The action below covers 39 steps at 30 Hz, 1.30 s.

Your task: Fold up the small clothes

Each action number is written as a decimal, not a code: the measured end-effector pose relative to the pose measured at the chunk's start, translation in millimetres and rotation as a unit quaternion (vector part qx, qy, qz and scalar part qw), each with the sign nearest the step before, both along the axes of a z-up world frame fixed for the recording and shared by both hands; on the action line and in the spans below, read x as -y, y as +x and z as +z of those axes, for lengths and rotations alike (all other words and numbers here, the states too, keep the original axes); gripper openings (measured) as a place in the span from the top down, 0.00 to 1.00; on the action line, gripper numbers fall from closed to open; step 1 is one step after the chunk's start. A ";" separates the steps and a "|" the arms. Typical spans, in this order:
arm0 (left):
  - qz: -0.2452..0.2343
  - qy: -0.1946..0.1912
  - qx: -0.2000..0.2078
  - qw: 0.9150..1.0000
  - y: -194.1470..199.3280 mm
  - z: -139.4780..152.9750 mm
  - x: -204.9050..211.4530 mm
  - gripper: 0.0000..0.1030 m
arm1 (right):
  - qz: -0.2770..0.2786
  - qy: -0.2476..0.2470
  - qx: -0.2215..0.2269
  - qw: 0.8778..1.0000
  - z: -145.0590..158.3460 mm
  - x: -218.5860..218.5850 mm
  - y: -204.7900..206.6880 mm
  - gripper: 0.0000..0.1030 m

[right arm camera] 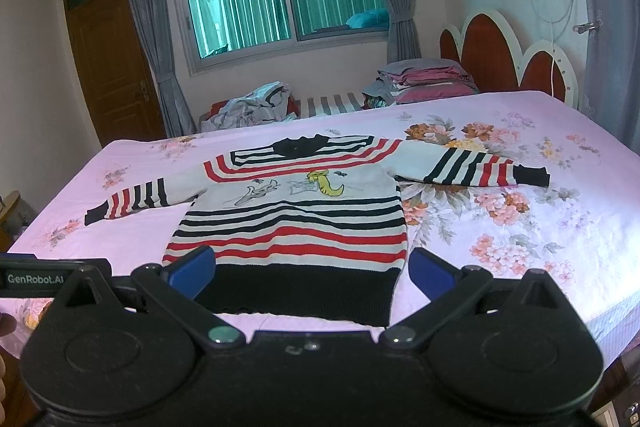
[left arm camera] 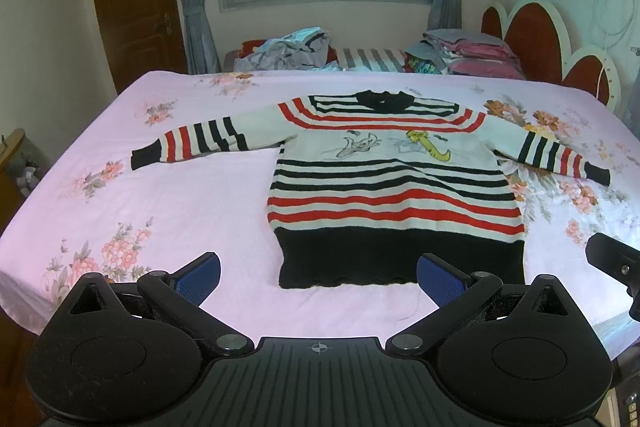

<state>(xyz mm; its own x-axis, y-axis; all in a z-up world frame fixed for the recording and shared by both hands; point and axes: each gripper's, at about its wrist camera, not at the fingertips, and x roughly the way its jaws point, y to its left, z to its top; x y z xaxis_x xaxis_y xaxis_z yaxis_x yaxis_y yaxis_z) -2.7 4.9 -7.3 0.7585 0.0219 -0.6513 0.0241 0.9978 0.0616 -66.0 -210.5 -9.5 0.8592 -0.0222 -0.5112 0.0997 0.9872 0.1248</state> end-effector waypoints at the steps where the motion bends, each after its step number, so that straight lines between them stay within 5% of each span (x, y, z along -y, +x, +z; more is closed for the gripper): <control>1: 0.000 -0.001 0.000 1.000 -0.3 0.0 -0.2 0.00 | 0.000 0.000 0.000 1.000 0.0 0.0 0.0 0.00; 22: 0.008 0.002 -0.016 1.000 44.7 -9.5 -12.5 0.00 | -0.023 -0.004 -0.014 1.000 -10.7 6.0 34.2 0.00; 39: -0.015 -0.009 -0.031 0.999 145.1 -28.3 -16.0 0.00 | -0.059 -0.004 -0.040 0.997 -28.0 8.7 108.7 0.00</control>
<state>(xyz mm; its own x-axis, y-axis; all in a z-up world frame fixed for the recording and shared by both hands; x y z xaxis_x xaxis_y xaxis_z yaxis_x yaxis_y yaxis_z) 142.4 20.9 -35.6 0.7161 -0.0118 -0.6979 0.0565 0.9976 0.0412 42.7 -219.2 -37.4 0.8067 -0.1251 -0.5775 0.2250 0.9687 0.1045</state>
